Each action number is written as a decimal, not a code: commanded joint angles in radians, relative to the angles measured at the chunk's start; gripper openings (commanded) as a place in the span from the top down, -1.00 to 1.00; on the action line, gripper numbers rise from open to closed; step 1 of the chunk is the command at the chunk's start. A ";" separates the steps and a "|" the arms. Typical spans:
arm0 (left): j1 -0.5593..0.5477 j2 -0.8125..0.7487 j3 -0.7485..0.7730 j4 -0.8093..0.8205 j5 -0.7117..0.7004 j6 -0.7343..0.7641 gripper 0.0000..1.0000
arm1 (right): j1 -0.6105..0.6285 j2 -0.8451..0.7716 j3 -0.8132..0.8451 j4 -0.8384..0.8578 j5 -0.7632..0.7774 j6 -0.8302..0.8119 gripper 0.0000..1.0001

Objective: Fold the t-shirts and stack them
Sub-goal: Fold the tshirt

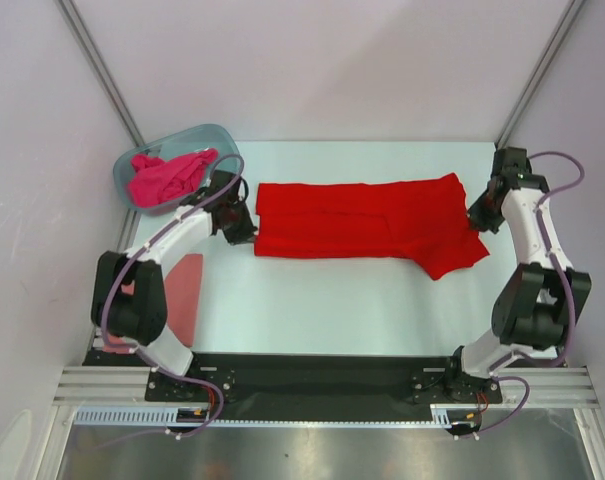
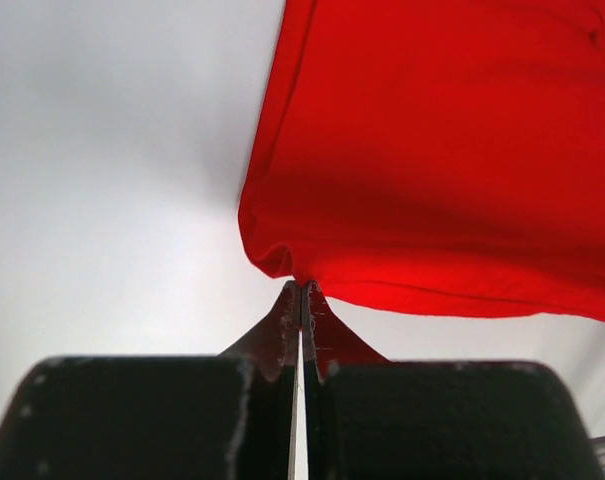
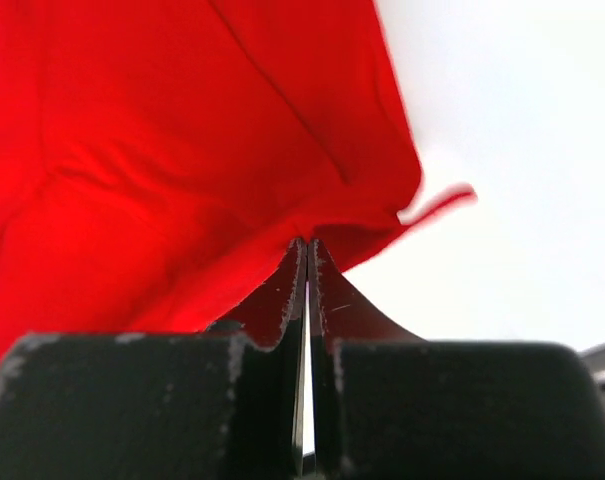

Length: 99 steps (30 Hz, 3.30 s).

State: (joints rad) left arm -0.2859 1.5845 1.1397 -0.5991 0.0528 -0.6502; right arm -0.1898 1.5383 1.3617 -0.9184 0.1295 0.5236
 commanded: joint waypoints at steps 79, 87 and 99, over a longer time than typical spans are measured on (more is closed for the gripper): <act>0.064 0.381 0.545 -0.002 -0.020 0.156 -0.05 | 0.012 0.749 0.787 0.072 -0.320 -0.017 0.97; -0.041 0.390 0.385 0.113 0.157 0.132 0.20 | 0.003 0.775 0.794 0.095 -0.332 0.015 0.95; -0.018 0.445 0.299 0.096 0.136 0.139 0.24 | 0.009 0.838 0.818 0.147 -0.364 0.049 0.95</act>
State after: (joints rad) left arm -0.3126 2.0331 1.4471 -0.5133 0.1936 -0.5213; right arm -0.1825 2.3665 2.1193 -0.8116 -0.2184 0.5514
